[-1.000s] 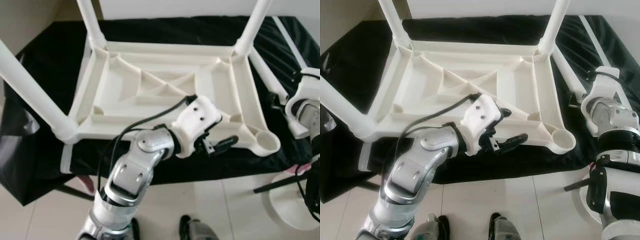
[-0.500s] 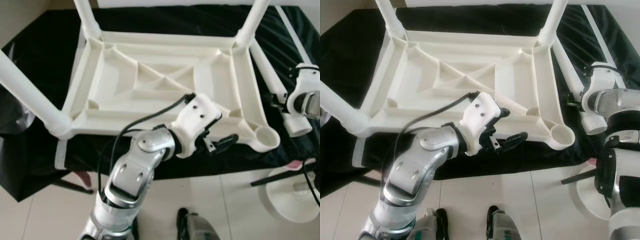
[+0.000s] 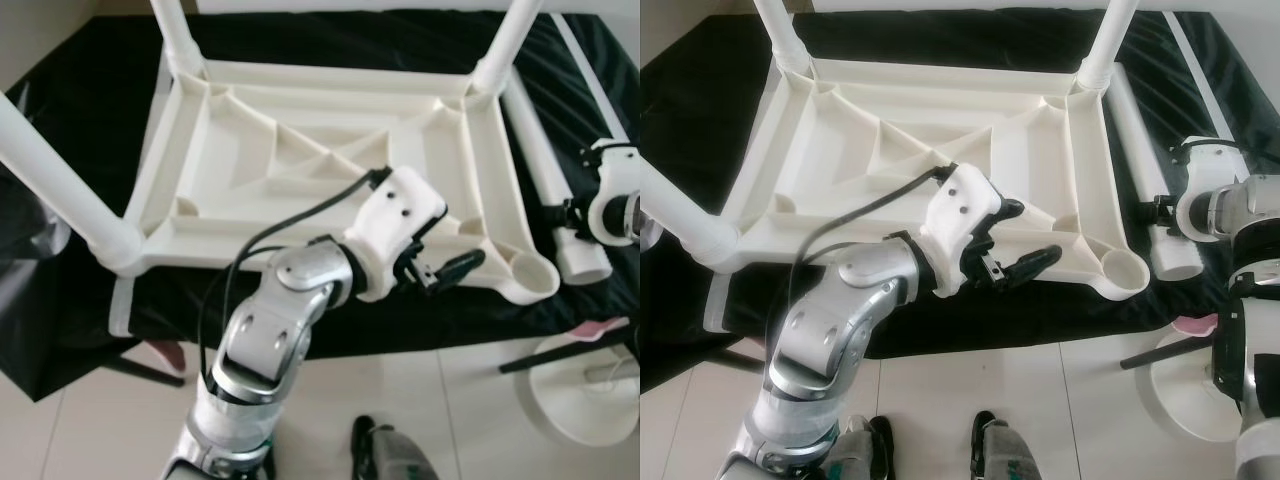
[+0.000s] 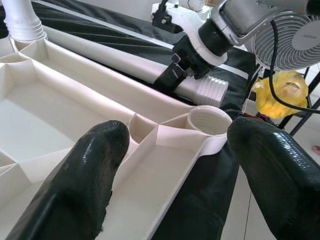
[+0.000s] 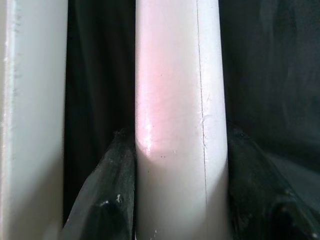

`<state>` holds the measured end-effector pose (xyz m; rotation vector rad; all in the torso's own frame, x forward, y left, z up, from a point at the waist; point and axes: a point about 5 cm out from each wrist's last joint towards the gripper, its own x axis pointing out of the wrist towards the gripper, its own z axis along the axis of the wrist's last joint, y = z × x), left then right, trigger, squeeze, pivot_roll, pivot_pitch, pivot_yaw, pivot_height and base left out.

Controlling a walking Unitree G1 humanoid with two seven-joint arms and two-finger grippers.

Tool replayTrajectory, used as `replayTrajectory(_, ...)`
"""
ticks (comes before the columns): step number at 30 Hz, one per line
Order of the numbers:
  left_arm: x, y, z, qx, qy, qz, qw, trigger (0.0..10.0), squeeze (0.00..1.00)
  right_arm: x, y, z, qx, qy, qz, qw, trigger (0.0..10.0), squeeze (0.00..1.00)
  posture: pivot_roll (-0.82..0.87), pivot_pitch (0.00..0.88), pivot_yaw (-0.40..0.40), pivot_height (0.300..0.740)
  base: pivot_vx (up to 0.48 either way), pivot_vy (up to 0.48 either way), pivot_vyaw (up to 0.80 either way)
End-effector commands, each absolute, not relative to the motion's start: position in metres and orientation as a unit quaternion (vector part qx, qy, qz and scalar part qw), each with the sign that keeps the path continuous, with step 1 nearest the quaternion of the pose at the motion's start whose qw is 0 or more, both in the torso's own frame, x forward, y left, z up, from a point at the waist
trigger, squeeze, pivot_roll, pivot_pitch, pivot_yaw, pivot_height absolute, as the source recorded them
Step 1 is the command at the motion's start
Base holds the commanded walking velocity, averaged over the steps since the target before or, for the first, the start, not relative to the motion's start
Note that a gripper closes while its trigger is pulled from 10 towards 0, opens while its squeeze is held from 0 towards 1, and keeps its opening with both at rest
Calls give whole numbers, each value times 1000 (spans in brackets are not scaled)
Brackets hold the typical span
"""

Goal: Building children table

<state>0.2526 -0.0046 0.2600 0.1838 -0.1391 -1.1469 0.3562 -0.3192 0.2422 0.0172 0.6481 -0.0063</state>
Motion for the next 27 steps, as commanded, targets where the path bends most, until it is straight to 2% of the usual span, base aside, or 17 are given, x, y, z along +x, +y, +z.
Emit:
replayTrajectory(1, 257, -5, 262, 83, -75, -496, 861, 10000, 0, 346, -323, 216, 37, 375, -7, 926, 0, 0, -37, 233, -48, 740, 0, 0, 0)
replayTrajectory(3, 265, -4, 265, 84, -81, -483, 868, 10000, 0, 348, -311, 211, 70, 372, 18, 925, 0, 0, -37, 206, -49, 740, 0, 0, 0)
replayTrajectory(7, 269, -4, 267, 83, -81, -479, 870, 10000, 0, 349, -308, 208, 76, 372, 25, 925, 0, 0, -37, 206, -49, 740, 0, 0, 0)
replayTrajectory(9, 277, -4, 275, 67, -86, -470, 876, 10000, 0, 353, -298, 209, 88, 352, 36, 931, 0, 0, -39, 173, -38, 740, 0, 0, 0)
replayTrajectory(10, 281, -4, 280, 51, -86, -467, 879, 10000, 0, 355, -297, 214, 104, 327, 25, 939, 5765, 0, -45, 159, -33, 740, 0, 0, 0)
replayTrajectory(12, 281, -4, 280, 51, -86, -467, 879, 10000, 0, 355, -297, 214, 104, 327, 25, 939, 5765, 0, -45, 159, -33, 740, 0, 0, 0)
replayTrajectory(13, 285, -4, 283, 37, -84, -465, 881, 10000, 0, 358, -297, 222, 119, 289, 16, 950, 10000, 0, -50, 147, -27, 740, 0, 0, 0)
replayTrajectory(14, 285, -4, 283, 37, -84, -465, 881, 10000, 0, 358, -297, 222, 119, 289, 16, 950, 10000, 0, -50, 147, -27, 740, 0, 0, 0)
replayTrajectory(17, 291, -6, 286, 11, -78, -465, 882, 10000, 0, 360, -307, 233, 148, 213, -20, 966, 10000, 0, -60, 123, -14, 740, 0, 0, 0)
replayTrajectory(22, 295, -8, 285, -4, -70, -464, 883, 10000, 0, 359, -311, 235, 150, 179, -36, 972, 10000, 0, -69, 109, -11, 740, 0, 0, 0)
replayTrajectory(25, 306, -7, 276, -59, -30, -443, 894, 10000, 0, 351, -306, 234, 146, 101, -70, 982, 10000, 0, -78, 94, -12, 740, 0, 0, 0)
replayTrajectory(27, 312, -6, 274, -75, -19, -435, 897, 10000, 0, 350, -304, 234, 146, 87, -79, 982, 10000, 0, -87, 83, -8, 740, 0, 0, 0)
